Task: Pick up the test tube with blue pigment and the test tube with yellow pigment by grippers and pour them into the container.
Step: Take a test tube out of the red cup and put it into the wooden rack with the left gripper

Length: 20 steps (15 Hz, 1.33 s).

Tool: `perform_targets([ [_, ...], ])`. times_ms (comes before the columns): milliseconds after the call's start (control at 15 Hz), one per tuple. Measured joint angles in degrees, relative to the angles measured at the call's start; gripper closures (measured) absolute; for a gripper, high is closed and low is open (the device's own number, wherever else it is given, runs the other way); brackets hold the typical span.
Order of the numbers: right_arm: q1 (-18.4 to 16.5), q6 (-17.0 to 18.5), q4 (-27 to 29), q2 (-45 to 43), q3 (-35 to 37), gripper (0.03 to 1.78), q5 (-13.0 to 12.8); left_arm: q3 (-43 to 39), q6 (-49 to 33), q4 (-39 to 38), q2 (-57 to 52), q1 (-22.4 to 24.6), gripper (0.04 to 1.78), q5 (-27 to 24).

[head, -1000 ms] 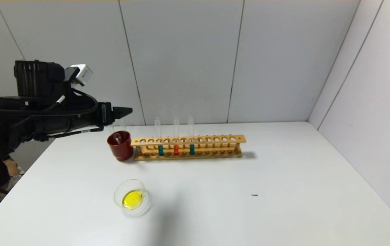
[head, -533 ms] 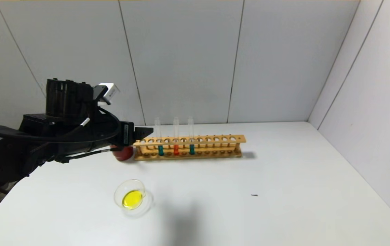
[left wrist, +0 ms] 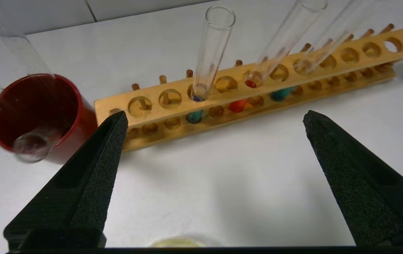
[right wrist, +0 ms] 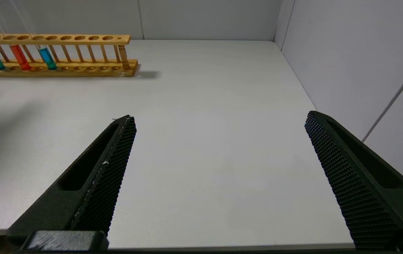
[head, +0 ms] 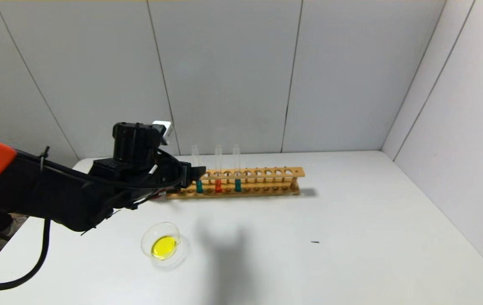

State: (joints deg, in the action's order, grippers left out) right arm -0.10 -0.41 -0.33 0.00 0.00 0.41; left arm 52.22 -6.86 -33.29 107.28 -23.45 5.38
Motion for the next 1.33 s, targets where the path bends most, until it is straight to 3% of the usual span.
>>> perform_targets([
  [133,0.0,0.0,0.0,0.0,0.0,0.06,0.0,1.2,-0.1,-3.1,4.0,-0.2,0.07,0.9],
  [600,0.0,0.0,0.0,0.0,0.0,0.06,0.0,8.4,-0.2,-3.5,12.3,-0.1,0.07,3.3],
  [1333,0.0,0.0,0.0,0.0,0.0,0.06,0.0,13.4,0.1,-2.4,16.5,1.2,0.07,4.3],
])
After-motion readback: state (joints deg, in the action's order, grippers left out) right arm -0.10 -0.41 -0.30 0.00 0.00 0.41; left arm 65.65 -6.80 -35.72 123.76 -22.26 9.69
